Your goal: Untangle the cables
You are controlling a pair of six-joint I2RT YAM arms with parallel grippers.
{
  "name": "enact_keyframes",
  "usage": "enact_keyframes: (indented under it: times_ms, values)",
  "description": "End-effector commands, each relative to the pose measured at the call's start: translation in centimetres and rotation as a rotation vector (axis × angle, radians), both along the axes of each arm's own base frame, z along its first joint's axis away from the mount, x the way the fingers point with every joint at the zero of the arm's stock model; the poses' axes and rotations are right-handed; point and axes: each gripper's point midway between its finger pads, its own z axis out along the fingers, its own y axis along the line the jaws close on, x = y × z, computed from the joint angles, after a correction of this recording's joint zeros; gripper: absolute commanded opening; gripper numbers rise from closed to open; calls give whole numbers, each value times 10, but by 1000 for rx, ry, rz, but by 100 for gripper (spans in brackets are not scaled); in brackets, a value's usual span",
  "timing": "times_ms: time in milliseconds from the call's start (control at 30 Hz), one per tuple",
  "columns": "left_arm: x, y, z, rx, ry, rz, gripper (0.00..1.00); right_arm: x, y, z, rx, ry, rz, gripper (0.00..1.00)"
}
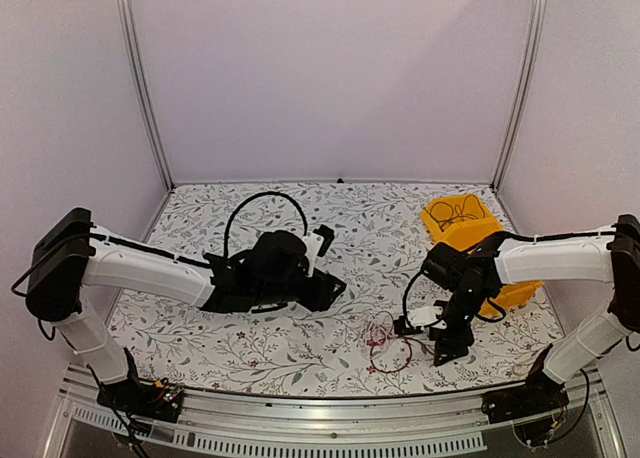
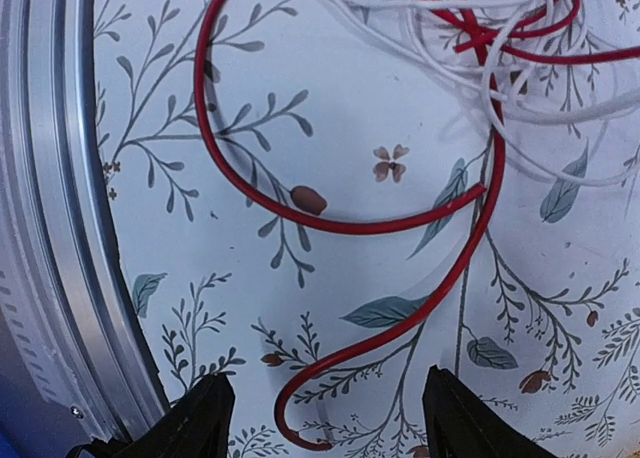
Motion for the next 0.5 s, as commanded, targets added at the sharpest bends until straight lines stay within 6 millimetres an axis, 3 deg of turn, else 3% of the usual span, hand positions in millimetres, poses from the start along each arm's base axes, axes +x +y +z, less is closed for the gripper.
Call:
enact_keyframes:
  times_ms: [0,67,167,200,300,367,467]
  values:
    - [14,8,20,-41,-55,76,60,8,-6,-10,-63,-29,-68,64]
    - [16,10,24,-43,-69,86,60,17,-7,-14,-85,-67,-86,49]
    - [18,10,31,-56,-92,87,60,37,-13,-14,-128,-165,-113,6]
    - [18,9,35,-66,-103,75,60,46,-14,-10,-137,-212,-114,0]
    - [6,-11,49,-117,-158,-73,60,71,-10,21,-107,-358,-97,0]
    - [-7,-26,61,-151,-199,-188,60,86,3,57,-29,-449,-77,0]
    - [-33,-41,85,-269,-293,-354,62,92,20,114,100,-541,-16,0]
